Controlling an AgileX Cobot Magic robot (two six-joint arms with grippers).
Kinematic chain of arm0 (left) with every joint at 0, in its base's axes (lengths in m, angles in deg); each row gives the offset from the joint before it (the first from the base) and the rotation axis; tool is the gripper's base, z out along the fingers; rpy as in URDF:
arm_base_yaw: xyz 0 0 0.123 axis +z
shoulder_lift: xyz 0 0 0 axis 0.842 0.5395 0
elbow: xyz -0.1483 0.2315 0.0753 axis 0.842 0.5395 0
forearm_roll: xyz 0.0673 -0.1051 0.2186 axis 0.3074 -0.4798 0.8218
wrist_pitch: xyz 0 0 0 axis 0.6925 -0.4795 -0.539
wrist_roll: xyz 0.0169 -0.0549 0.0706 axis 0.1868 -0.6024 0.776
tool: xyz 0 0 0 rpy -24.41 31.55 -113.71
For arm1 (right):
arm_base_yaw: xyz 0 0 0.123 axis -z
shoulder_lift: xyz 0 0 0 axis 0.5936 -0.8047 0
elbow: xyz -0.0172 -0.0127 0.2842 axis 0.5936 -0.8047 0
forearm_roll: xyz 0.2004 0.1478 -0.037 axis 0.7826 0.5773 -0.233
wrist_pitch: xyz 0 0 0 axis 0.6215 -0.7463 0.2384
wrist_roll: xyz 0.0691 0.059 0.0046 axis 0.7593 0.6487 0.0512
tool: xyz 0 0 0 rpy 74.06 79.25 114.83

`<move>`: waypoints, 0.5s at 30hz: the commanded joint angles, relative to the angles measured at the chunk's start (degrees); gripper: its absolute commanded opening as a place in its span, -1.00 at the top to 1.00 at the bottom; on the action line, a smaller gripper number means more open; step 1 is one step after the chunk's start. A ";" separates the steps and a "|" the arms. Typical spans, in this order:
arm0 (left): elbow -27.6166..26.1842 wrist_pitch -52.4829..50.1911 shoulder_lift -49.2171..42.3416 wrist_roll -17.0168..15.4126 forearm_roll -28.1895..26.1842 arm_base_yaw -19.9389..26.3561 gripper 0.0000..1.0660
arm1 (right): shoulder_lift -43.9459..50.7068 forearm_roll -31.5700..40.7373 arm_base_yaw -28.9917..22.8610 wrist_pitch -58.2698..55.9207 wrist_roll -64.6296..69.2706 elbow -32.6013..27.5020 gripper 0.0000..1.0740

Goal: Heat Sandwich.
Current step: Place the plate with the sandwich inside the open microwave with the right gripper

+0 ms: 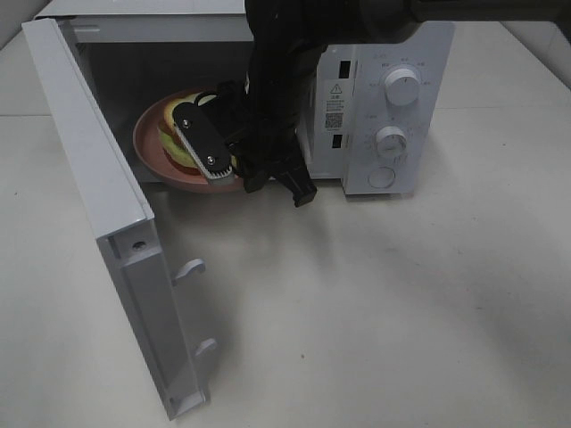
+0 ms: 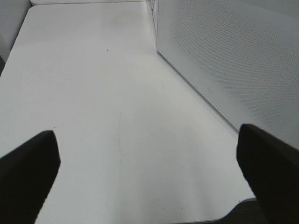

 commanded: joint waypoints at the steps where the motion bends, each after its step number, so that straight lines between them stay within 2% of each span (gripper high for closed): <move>1: 0.06 -0.34 -1.32 -0.34 -0.46 0.29 -0.83 | -1.49 -1.38 -0.11 -0.52 2.98 3.55 1.00; 15: 0.06 -0.34 -1.32 -0.34 -0.46 0.29 -0.83 | -7.62 -4.13 0.06 -3.67 9.57 14.09 1.00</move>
